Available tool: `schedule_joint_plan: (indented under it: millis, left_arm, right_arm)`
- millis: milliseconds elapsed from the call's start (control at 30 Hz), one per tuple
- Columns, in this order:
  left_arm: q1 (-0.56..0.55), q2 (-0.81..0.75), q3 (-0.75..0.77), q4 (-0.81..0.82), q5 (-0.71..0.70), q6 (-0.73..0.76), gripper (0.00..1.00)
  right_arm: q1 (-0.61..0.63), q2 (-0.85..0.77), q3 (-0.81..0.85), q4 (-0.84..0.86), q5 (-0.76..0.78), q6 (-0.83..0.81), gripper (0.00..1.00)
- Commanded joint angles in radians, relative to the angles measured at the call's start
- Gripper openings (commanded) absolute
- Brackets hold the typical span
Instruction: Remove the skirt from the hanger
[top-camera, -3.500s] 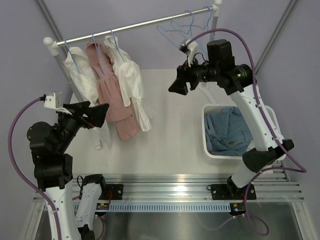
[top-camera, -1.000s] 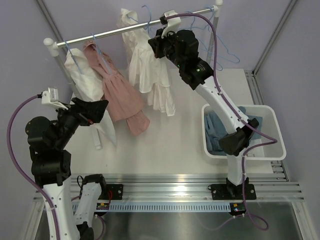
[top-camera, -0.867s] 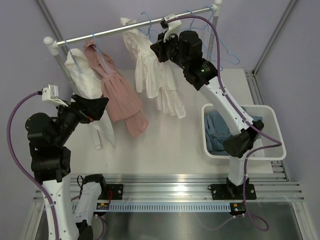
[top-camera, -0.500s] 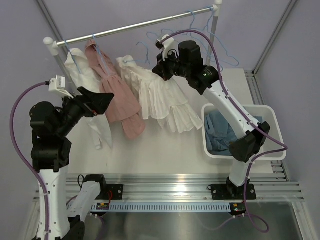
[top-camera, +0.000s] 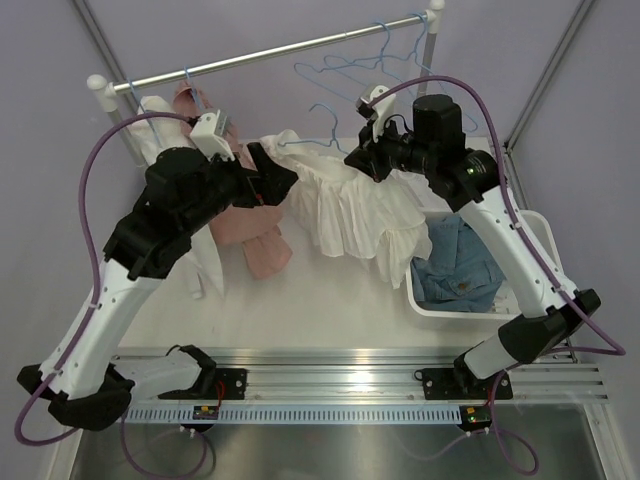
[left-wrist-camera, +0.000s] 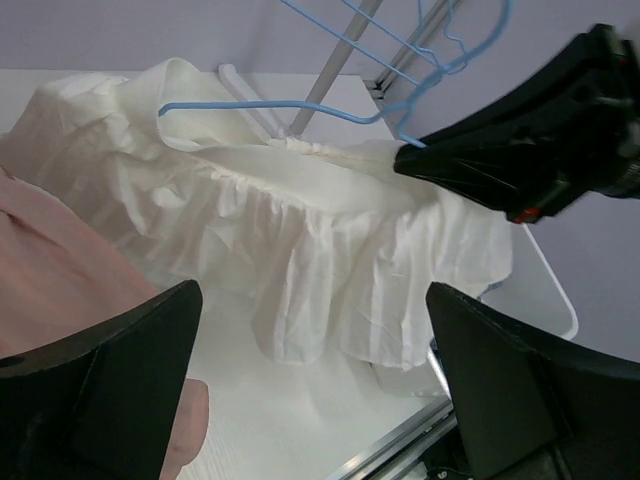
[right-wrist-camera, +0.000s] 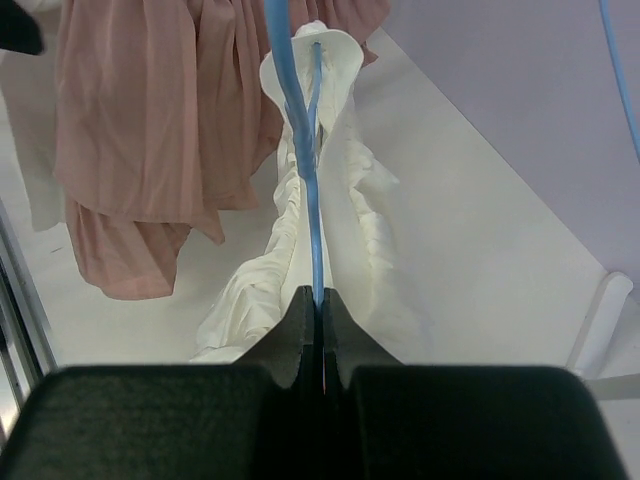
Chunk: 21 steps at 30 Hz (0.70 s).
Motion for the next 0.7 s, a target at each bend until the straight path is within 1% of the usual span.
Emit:
schedule_joint_plan:
  millis: [0,67,200,367,433,567,600,667]
  left_arm:
    - [-0.042,0.082,0.091,-0.010,-0.202,0.028,0.99]
    - [-0.044,0.141,0.114,-0.010,-0.219,0.024,0.99]
    - [-0.045,0.238,0.195,-0.041,-0.302,0.024,0.98]
    - [-0.042,0.309,0.223,-0.024,-0.382,0.057,0.90]
    - [-0.032,0.332,0.240,-0.024,-0.385,0.073,0.88]
    - [-0.006,0.381,0.268,-0.038,-0.351,0.074,0.78]
    - [-0.001,0.393,0.269,-0.032,-0.344,0.076,0.72]
    - [0.011,0.405,0.277,-0.033,-0.318,0.085,0.62]
  right_arm:
    - [-0.010,-0.075,-0.029,0.044,-0.036,0.001,0.00]
    - [-0.012,-0.096,-0.043,0.042,-0.034,0.012,0.00]
    - [-0.024,-0.124,-0.060,0.034,-0.037,0.027,0.00]
    - [-0.030,-0.161,-0.092,0.034,-0.043,0.032,0.00]
    - [-0.030,-0.171,-0.100,0.034,-0.054,0.037,0.00]
    - [-0.030,-0.184,-0.110,0.033,-0.059,0.040,0.00]
    - [-0.032,-0.185,-0.114,0.033,-0.057,0.040,0.00]
    - [-0.030,-0.193,-0.118,0.030,-0.055,0.040,0.00]
